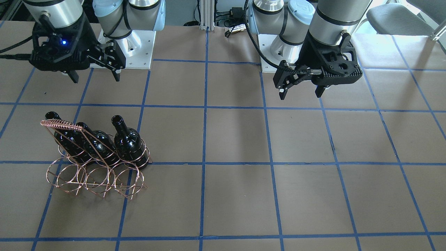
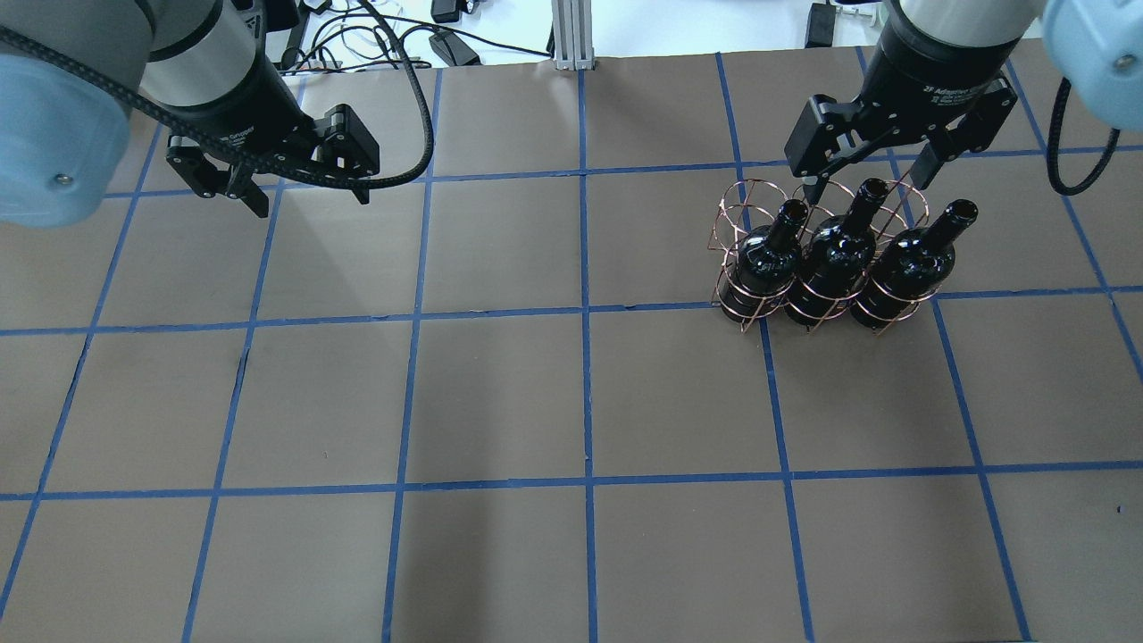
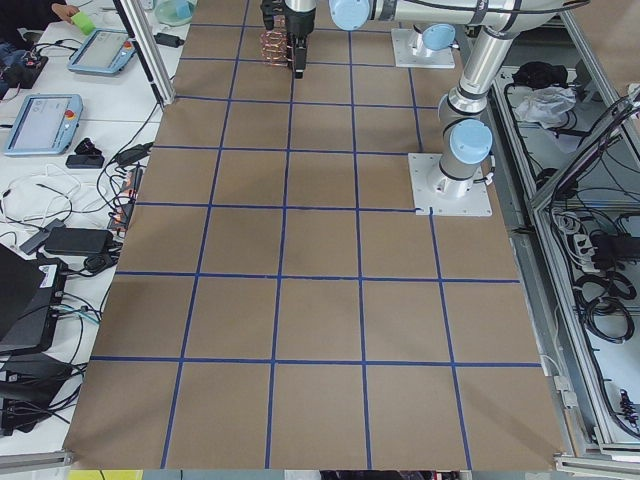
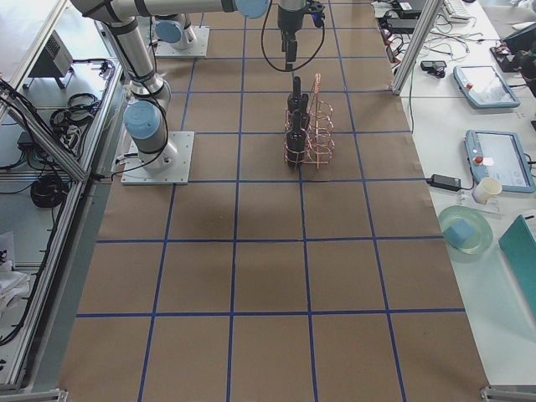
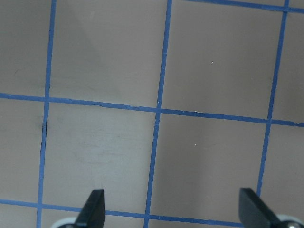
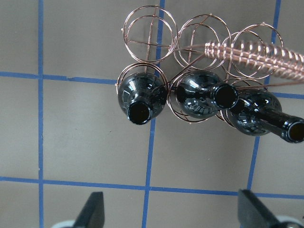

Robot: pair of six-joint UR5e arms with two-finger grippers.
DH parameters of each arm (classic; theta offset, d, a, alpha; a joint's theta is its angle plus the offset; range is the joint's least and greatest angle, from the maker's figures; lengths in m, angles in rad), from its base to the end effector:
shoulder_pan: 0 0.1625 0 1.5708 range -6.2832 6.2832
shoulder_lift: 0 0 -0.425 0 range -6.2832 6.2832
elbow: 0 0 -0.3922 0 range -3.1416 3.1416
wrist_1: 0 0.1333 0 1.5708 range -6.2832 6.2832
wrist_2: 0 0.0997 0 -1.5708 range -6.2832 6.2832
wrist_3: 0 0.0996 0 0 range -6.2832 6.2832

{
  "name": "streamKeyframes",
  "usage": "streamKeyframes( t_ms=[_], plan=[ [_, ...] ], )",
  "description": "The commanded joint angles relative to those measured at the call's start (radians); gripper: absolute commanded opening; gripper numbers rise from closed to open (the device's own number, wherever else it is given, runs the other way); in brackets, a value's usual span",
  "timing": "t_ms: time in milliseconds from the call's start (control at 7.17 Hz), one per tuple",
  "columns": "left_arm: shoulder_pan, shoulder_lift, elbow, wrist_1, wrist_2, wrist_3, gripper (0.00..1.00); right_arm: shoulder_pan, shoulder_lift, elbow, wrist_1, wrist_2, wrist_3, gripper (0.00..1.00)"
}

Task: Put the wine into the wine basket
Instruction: 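Open the right gripper and raise it off the bottle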

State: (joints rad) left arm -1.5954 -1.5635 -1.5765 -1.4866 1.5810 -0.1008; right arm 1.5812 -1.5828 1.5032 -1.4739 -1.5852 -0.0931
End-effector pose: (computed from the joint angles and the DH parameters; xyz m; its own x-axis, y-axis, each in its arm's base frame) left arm -0.1445 -0.4936 0.4974 -0.9971 -0.0766 -0.0015 -0.0762 0.9934 -0.0863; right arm 0.1369 -0.4824 0.5174 -0.9945 -0.1035 0.0127 -0.1033 0.9945 0.0186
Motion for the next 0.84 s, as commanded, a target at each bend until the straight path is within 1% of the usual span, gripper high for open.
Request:
streamKeyframes(
  t_ms=[0, 139, 279, 697],
  plan=[
    [0.0, 0.005, 0.001, 0.0, -0.012, 0.079, 1.0, 0.005, -0.023, 0.0, 0.04, 0.008, -0.032, 1.0],
    [0.0, 0.005, 0.0, -0.001, -0.013, 0.079, 1.0, 0.003, -0.034, -0.001, 0.034, 0.005, -0.116, 1.0],
    [0.0, 0.005, 0.0, -0.003, -0.01, 0.079, 1.0, 0.003, -0.036, -0.001, 0.021, 0.019, -0.125, 1.0],
    [0.0, 0.008, 0.0, -0.003, -0.009, 0.079, 1.0, 0.005, -0.037, -0.003, 0.011, 0.016, -0.119, 1.0]
  ],
)
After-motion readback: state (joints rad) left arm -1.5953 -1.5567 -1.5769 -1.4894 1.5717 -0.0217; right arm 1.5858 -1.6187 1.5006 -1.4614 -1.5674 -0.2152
